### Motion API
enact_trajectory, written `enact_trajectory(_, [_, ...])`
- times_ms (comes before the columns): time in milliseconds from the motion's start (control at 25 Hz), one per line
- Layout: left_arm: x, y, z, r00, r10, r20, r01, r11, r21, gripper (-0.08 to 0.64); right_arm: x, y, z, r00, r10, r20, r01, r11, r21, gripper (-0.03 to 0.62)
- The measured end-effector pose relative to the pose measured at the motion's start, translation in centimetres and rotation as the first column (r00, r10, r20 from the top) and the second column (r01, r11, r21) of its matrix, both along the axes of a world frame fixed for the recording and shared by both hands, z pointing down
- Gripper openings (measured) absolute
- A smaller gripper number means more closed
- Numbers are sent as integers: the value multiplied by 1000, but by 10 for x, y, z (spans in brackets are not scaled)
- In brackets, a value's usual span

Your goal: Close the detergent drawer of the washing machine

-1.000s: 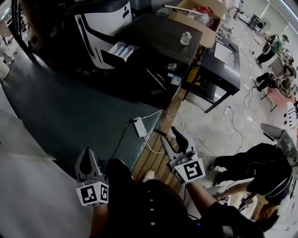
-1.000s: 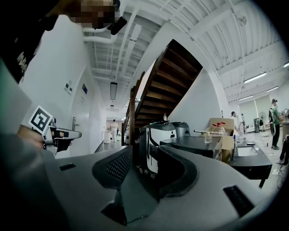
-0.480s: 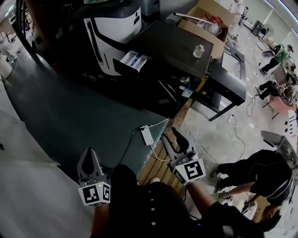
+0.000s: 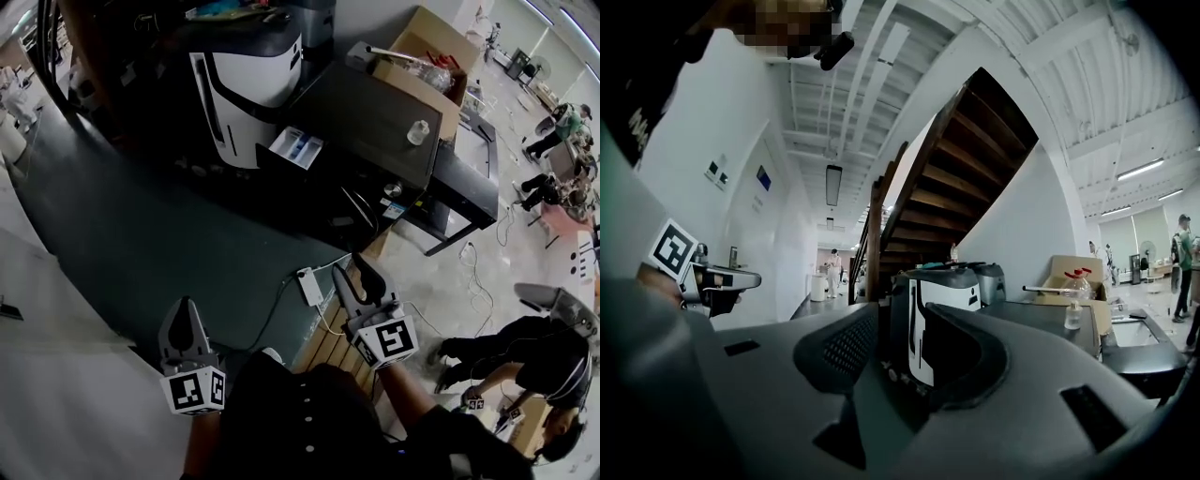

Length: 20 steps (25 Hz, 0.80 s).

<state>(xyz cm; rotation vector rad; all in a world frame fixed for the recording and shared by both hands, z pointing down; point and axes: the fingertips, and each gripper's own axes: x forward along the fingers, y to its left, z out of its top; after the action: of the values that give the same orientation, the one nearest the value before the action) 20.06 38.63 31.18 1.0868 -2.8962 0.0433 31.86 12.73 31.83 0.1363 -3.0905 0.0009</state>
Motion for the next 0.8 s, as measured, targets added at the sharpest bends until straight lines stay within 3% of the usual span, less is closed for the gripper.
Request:
enact_trajectory(480, [-43, -4, -17, 1000, 19, -22, -19, 1000, -14, 8, -34, -7, -18, 999, 46, -25, -47, 999, -17, 152])
enact_trajectory(800, [-89, -35, -21, 1000, -2, -16, 2, 1000, -23, 8, -87, -43, -15, 999, 31, -14, -31, 999, -21, 152])
